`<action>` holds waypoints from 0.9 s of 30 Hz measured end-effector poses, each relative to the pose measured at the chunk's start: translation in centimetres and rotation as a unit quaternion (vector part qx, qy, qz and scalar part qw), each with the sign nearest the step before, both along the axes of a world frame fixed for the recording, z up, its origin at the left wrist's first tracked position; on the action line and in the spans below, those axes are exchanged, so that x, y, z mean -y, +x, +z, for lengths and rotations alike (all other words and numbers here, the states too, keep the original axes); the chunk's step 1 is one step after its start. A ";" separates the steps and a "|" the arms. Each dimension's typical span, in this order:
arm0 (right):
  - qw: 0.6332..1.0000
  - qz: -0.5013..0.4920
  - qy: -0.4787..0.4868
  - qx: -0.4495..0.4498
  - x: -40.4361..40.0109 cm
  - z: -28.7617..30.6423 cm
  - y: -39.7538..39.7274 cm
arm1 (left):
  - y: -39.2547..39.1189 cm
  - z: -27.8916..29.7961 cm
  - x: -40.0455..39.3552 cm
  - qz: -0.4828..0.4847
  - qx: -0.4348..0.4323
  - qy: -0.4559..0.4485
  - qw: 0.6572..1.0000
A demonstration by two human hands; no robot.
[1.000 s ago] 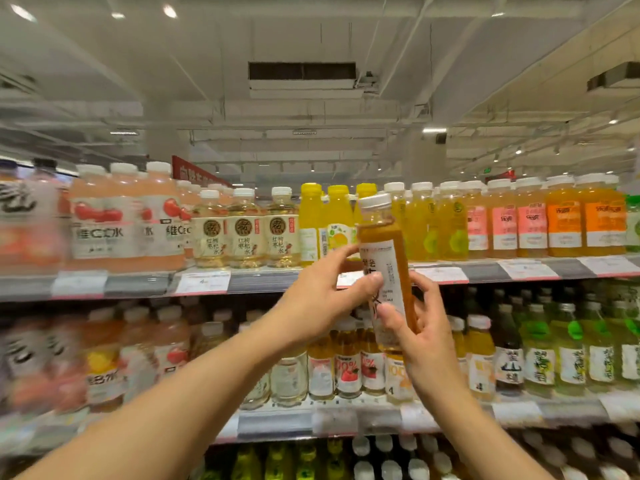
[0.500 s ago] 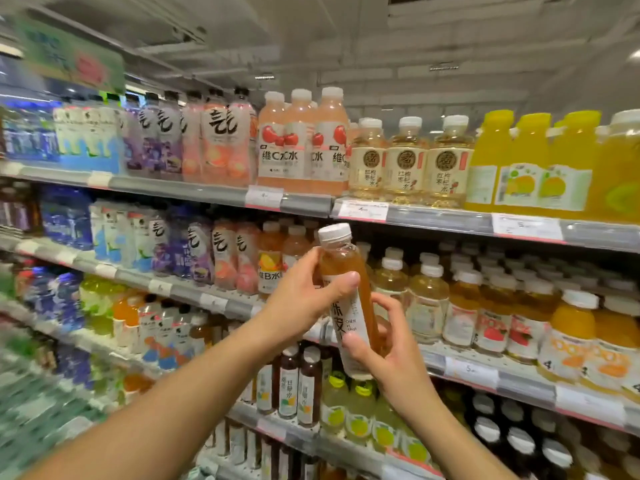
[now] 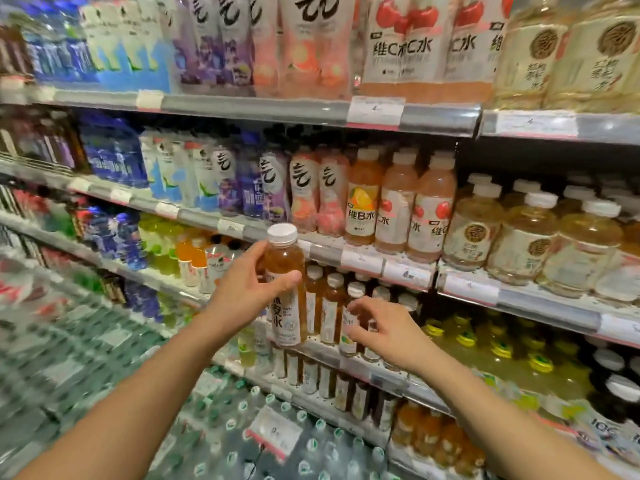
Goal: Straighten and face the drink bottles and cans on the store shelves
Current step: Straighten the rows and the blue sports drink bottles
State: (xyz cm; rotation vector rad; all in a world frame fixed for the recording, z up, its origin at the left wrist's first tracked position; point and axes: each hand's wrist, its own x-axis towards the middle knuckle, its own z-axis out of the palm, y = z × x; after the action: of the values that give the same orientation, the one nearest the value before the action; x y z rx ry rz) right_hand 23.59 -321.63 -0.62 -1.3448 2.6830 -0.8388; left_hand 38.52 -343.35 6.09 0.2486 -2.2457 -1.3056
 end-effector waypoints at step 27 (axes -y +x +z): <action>0.937 -0.226 0.209 -0.164 14.1 -5.8 -5.6 | -14.6 -15.7 13.3 0.077 0.097 -0.083 0.989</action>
State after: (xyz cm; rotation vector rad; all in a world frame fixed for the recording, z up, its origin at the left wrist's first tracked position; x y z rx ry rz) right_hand 17.99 -335.70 -6.40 -0.8439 3.2329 -0.0147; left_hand 23.88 -356.69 -9.63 0.4967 -2.4271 -1.0458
